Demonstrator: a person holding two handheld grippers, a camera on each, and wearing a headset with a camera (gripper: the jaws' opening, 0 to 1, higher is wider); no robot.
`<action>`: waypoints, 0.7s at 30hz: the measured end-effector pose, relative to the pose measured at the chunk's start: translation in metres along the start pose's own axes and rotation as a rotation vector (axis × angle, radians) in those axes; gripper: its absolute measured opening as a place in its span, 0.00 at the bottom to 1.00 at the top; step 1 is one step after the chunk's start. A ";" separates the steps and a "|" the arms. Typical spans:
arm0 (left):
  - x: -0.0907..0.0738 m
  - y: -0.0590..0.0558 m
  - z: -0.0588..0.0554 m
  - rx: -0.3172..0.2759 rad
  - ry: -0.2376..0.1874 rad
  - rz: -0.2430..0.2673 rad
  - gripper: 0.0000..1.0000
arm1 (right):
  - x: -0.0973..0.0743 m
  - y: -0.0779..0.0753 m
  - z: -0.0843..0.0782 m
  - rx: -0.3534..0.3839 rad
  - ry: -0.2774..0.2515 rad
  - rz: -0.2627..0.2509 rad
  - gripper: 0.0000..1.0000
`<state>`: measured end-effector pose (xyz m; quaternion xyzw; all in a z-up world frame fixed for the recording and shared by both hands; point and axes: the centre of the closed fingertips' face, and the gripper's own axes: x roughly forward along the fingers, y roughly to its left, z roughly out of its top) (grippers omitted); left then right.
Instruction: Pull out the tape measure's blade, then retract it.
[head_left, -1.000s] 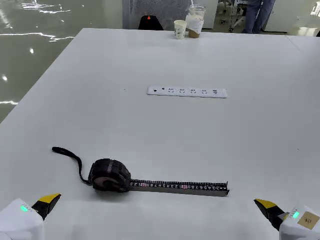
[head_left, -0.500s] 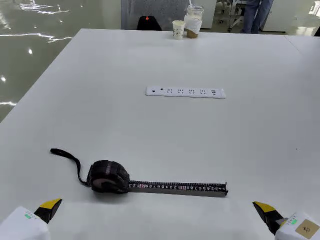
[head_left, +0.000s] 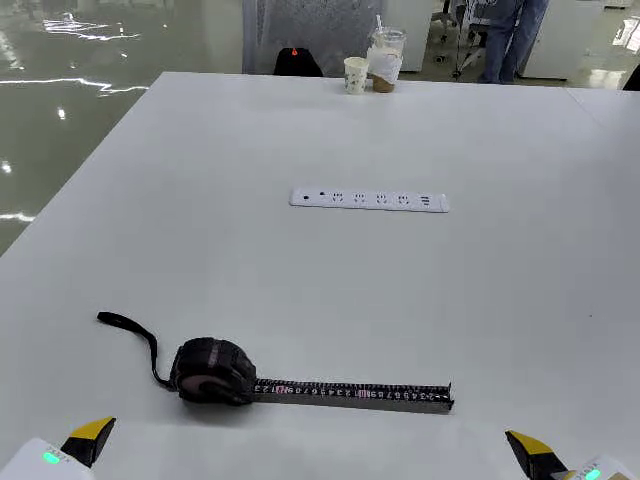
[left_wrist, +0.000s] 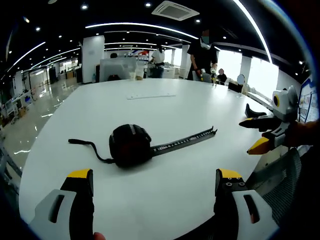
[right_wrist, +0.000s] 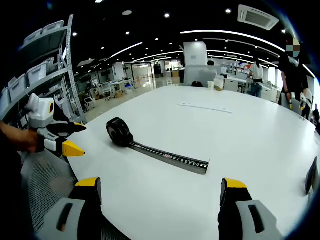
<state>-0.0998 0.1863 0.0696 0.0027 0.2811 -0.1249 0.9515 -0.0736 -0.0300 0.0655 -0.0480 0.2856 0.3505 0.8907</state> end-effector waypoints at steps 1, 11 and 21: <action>0.000 0.000 0.001 -0.001 -0.001 0.001 0.99 | 0.000 0.001 -0.001 -0.001 0.002 0.001 0.99; 0.000 0.000 0.001 -0.005 -0.005 0.025 0.99 | 0.000 0.004 -0.002 0.007 0.009 0.005 0.99; 0.003 0.000 0.000 -0.009 -0.001 0.021 0.99 | -0.001 0.001 -0.003 0.014 0.009 -0.007 0.99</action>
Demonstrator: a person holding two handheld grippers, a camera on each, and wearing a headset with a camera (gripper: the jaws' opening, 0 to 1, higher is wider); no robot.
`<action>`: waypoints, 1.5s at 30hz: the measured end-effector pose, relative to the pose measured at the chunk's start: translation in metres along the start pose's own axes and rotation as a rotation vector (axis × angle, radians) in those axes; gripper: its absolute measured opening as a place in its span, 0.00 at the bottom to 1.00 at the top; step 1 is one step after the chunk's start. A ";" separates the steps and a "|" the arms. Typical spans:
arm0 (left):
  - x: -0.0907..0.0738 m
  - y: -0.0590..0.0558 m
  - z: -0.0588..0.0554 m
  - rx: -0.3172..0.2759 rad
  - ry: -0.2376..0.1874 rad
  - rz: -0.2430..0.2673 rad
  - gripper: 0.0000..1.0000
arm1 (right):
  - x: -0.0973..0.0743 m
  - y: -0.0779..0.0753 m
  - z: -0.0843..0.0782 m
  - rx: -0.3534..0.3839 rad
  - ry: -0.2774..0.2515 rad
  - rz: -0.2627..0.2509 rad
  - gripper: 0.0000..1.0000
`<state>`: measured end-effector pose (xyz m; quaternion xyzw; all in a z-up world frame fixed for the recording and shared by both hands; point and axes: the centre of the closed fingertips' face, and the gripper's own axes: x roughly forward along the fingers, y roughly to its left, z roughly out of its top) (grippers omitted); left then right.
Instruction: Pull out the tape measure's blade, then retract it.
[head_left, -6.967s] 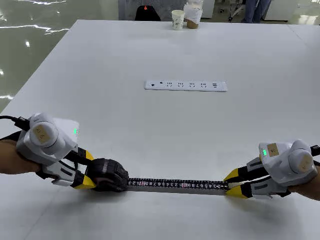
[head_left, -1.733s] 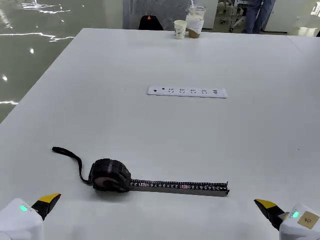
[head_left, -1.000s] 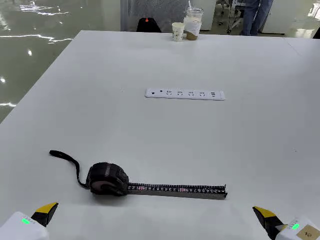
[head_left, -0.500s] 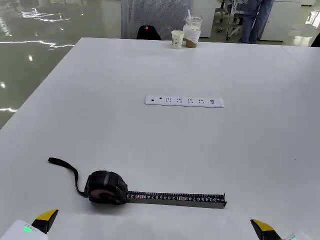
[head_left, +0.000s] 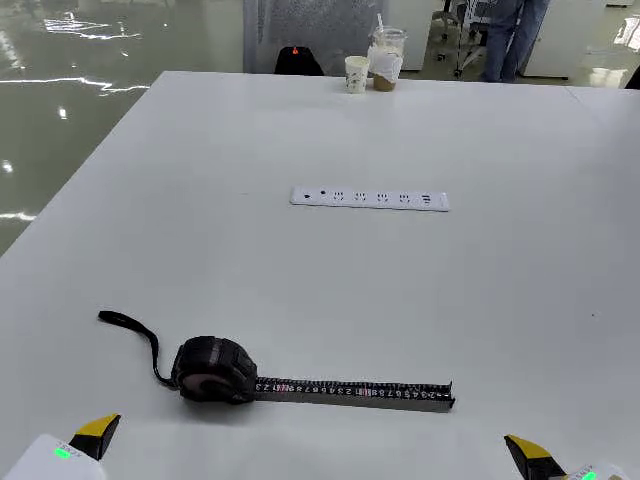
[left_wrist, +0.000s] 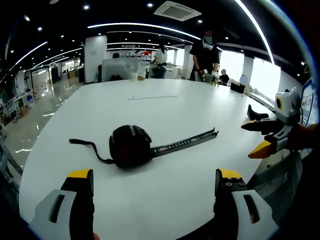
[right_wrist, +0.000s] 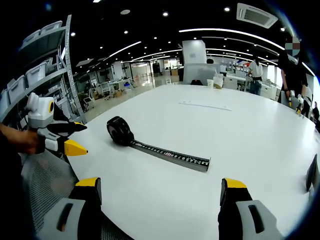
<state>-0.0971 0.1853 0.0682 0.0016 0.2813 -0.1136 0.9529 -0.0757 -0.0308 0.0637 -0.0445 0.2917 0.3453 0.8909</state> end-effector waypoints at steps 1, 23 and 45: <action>0.000 0.000 0.000 0.000 0.001 0.003 0.99 | 0.000 0.000 0.000 -0.001 -0.002 -0.001 0.99; 0.005 0.010 0.006 -0.041 -0.002 0.054 0.98 | 0.005 0.000 0.000 -0.069 0.004 0.092 0.98; 0.020 0.020 0.015 -0.059 -0.007 0.101 0.96 | 0.022 -0.011 0.001 -0.243 0.038 0.254 0.90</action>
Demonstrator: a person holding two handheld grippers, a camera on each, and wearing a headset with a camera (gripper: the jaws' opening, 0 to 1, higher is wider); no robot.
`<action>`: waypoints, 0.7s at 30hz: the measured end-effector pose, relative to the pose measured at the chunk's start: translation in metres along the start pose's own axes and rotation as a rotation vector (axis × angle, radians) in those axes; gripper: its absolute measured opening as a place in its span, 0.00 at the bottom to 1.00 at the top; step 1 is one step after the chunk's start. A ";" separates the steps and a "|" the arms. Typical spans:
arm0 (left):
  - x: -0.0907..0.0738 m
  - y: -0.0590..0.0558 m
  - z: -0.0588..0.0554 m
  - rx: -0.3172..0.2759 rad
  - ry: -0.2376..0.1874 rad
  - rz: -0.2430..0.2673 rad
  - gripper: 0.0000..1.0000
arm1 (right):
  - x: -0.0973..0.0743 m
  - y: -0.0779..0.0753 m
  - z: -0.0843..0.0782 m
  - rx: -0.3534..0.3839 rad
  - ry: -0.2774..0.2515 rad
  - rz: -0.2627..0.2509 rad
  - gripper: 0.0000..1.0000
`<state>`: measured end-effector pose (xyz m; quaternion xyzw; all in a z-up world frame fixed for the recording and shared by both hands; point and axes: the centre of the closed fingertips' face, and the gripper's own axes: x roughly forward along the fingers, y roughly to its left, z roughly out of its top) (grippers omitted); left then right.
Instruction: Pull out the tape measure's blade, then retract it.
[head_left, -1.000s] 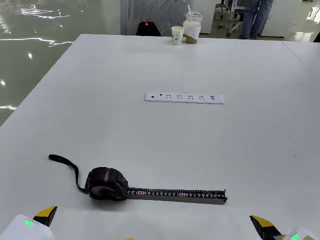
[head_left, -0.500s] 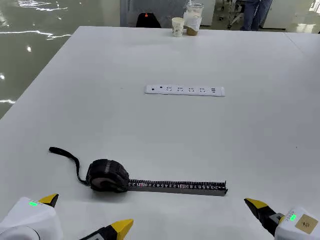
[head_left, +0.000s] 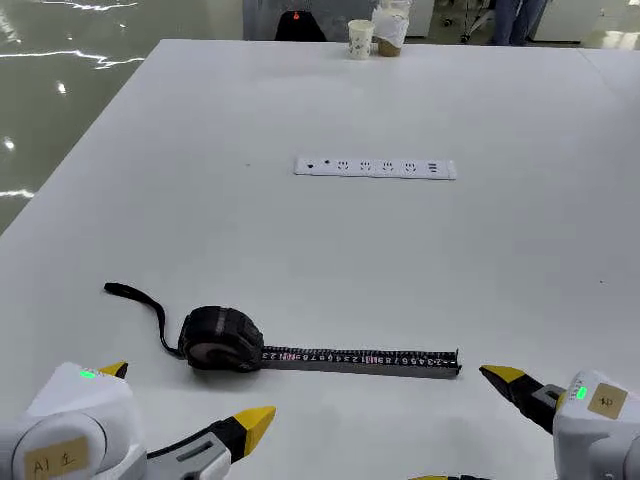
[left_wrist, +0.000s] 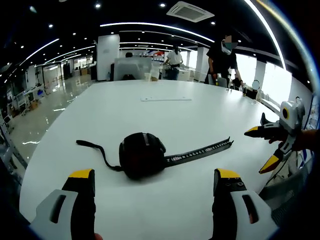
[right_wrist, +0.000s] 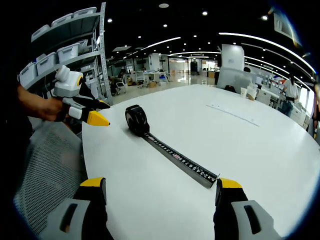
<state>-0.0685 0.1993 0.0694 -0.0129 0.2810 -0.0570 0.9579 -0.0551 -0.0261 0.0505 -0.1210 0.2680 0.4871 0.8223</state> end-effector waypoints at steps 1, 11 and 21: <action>0.002 0.000 -0.001 -0.002 0.002 0.000 0.95 | 0.001 -0.002 -0.001 -0.013 0.005 0.006 0.89; 0.016 0.000 0.002 -0.017 0.002 0.008 0.93 | 0.008 -0.020 -0.005 -0.071 0.034 0.037 0.81; 0.021 0.002 0.003 -0.016 -0.007 0.019 0.88 | 0.015 -0.034 -0.010 -0.121 0.060 0.068 0.73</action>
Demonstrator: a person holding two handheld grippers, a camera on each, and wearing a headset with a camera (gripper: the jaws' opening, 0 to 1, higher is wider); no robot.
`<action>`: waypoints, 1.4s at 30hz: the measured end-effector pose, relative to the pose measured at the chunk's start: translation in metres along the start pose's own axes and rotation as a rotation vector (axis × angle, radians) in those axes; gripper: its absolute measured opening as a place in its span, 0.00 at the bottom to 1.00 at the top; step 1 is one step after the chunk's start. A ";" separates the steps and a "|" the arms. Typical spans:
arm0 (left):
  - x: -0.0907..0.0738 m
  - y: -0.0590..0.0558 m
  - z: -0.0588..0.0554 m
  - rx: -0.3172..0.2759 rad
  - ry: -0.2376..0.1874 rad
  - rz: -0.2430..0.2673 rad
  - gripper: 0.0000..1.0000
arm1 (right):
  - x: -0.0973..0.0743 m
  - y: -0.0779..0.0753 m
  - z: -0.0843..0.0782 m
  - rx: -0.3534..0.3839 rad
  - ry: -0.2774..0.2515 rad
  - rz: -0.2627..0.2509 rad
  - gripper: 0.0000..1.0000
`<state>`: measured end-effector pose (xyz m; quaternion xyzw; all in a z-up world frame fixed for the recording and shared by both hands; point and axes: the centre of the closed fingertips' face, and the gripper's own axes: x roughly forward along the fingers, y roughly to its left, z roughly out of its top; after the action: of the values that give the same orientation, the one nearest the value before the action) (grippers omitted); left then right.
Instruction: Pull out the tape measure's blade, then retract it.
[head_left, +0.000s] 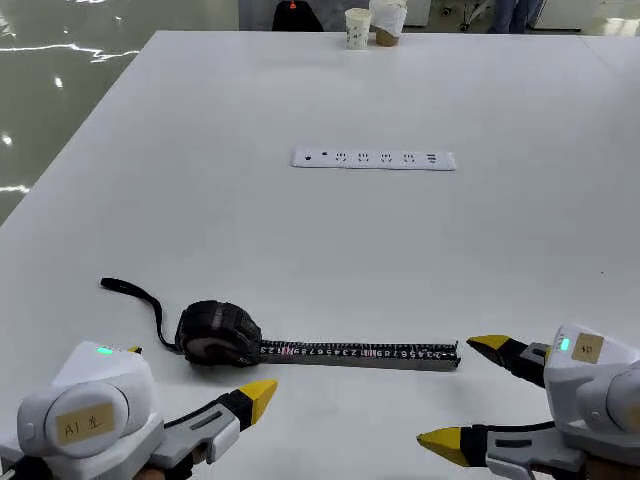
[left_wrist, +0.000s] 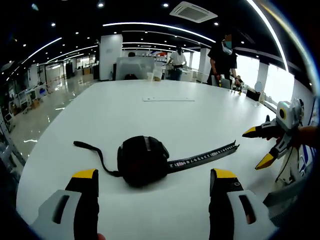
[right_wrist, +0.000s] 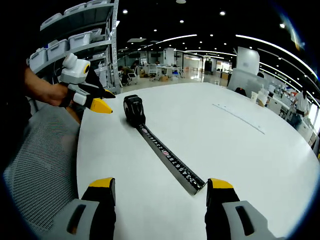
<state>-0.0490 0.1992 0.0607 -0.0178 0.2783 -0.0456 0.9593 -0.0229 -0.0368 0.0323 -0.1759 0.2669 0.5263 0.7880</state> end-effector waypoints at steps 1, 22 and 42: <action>0.001 0.000 0.000 0.000 0.003 0.002 0.88 | 0.000 -0.001 -0.001 -0.006 0.003 0.003 0.72; 0.022 0.006 0.003 -0.032 0.013 0.036 0.77 | 0.011 -0.028 -0.012 -0.091 0.054 0.062 0.47; 0.043 0.019 0.010 -0.072 0.028 0.083 0.66 | 0.025 -0.050 -0.022 -0.172 0.118 0.140 0.28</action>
<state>-0.0061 0.2143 0.0453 -0.0402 0.2934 0.0041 0.9551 0.0256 -0.0493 -0.0005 -0.2545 0.2782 0.5899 0.7141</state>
